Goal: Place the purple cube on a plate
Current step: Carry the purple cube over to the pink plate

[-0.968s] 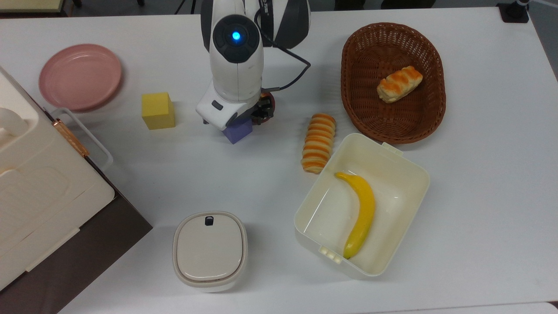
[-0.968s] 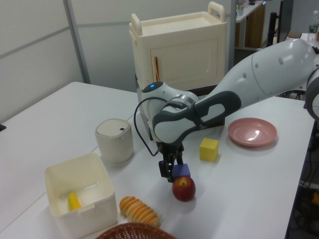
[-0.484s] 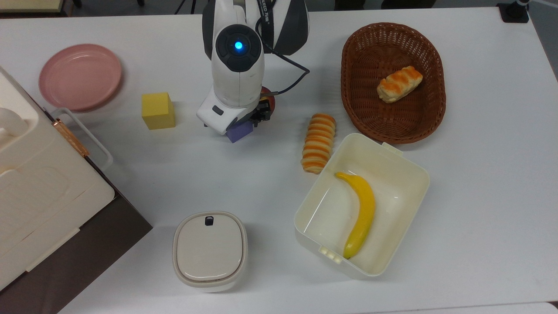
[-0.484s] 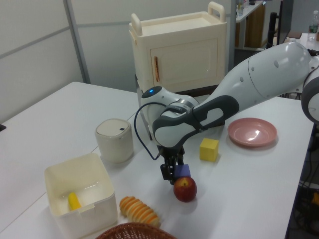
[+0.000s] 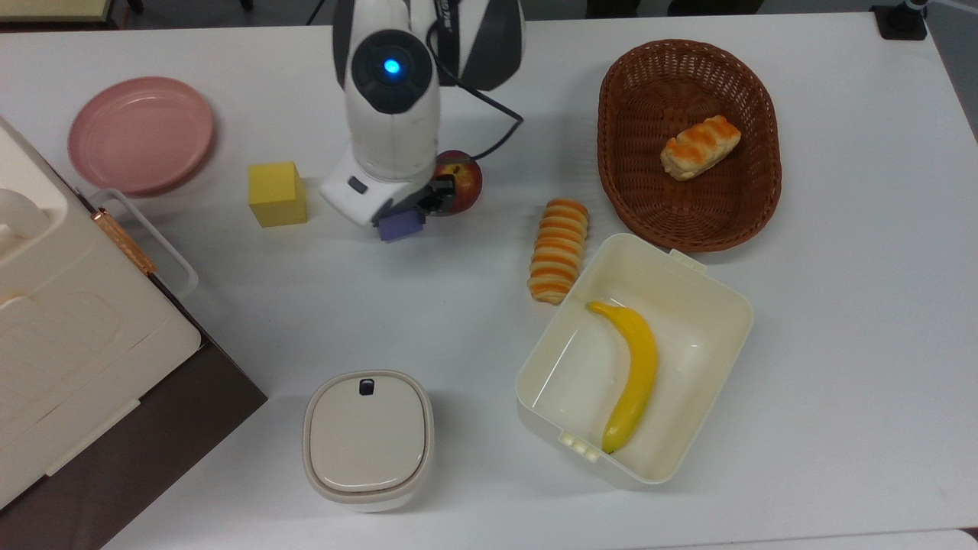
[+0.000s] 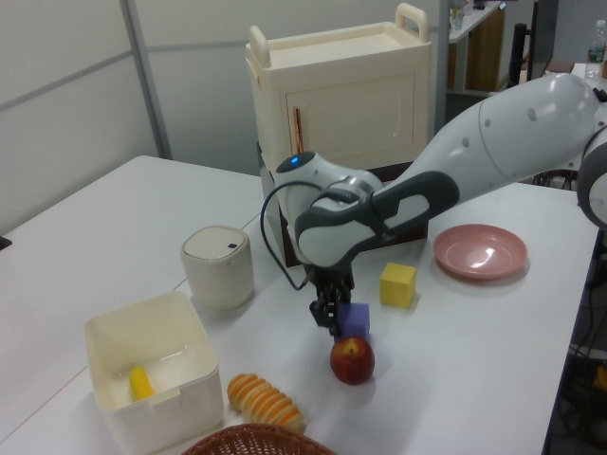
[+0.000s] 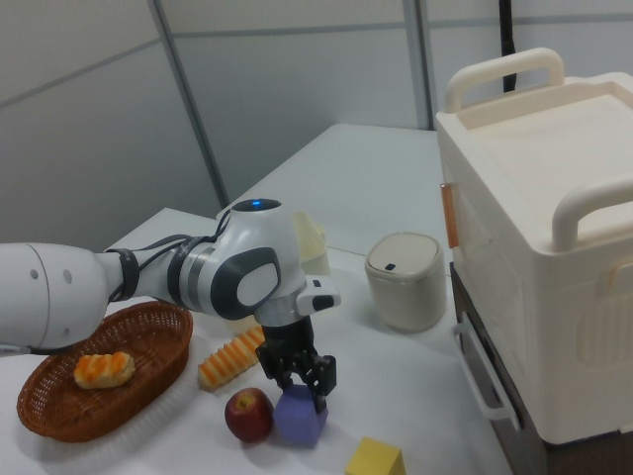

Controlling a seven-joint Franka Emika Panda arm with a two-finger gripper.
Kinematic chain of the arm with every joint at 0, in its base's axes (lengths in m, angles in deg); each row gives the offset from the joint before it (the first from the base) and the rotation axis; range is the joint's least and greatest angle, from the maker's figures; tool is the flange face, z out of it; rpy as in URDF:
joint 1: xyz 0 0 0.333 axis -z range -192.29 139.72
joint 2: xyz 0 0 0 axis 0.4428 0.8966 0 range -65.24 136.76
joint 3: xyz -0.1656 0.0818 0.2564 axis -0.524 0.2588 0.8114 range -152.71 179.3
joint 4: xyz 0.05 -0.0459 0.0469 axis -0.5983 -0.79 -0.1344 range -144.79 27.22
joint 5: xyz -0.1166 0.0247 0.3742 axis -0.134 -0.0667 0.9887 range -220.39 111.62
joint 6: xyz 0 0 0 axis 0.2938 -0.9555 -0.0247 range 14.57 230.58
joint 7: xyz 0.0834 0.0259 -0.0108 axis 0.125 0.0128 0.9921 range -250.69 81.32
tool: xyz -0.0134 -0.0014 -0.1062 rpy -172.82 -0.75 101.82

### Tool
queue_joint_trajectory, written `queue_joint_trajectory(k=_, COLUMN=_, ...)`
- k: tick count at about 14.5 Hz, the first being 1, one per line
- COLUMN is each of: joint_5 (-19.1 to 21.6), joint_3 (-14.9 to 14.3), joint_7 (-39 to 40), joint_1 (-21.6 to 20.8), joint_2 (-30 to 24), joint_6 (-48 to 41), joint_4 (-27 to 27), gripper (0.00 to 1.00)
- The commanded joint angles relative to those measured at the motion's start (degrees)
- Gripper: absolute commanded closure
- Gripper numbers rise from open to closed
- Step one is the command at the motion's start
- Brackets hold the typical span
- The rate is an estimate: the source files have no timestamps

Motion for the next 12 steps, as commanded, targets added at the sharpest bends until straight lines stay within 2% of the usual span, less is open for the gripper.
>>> queue_joint_trajectory(k=1, joint_5=-0.80, joint_3=-0.11, joint_7=0.98, joint_1=2.86, joint_2=-4.63, joint_6=-4.61, joint_4=-0.05, gripper=0.38)
queue_joint_trajectory(k=4, joint_5=-1.50, joint_3=-0.20, joint_7=3.78, joint_1=8.73, joint_2=-7.97, joint_6=-6.46, joint_4=-0.05, gripper=0.38)
queue_joint_trajectory(k=12, joint_5=-2.30, joint_3=-0.11, joint_7=24.51, joint_1=26.22, joint_2=-12.11, joint_6=-6.55, joint_4=-1.89, gripper=0.38)
